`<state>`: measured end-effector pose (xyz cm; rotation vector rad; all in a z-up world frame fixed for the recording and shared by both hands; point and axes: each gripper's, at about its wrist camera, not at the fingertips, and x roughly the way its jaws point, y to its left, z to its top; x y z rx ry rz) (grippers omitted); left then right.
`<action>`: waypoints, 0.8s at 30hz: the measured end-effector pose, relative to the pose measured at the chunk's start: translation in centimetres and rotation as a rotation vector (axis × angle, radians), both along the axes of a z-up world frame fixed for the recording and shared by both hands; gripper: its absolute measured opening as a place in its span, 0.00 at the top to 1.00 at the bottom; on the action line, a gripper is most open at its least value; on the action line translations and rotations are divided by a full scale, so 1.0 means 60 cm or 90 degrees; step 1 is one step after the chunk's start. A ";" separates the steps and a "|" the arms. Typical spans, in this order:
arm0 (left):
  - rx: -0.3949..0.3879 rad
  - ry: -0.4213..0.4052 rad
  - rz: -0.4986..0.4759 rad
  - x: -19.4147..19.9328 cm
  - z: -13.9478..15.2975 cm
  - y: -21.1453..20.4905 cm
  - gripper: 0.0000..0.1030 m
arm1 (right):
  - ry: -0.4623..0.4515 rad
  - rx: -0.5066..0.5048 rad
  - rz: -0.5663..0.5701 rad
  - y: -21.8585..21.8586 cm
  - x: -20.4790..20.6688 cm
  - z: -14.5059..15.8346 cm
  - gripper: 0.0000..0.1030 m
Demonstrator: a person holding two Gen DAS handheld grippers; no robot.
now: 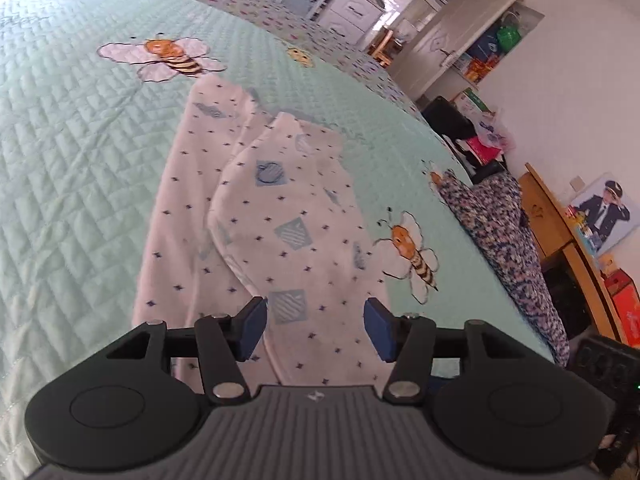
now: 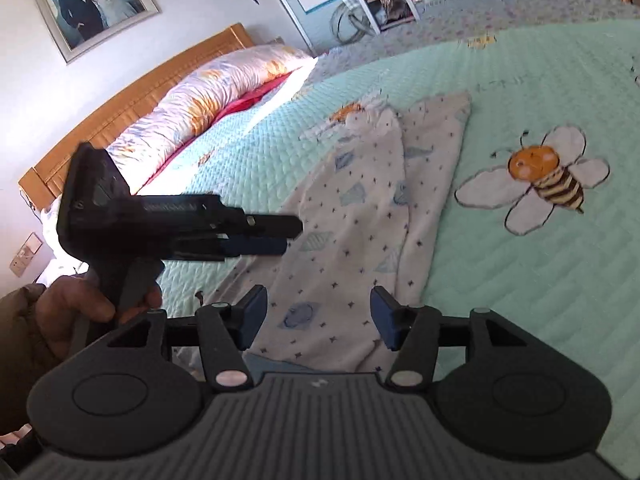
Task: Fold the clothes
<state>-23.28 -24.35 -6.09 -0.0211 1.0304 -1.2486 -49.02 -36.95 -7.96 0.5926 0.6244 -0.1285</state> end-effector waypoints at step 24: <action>0.043 -0.005 0.058 -0.009 -0.022 -0.017 0.47 | 0.231 -0.463 -0.582 -0.568 -0.240 0.063 1.00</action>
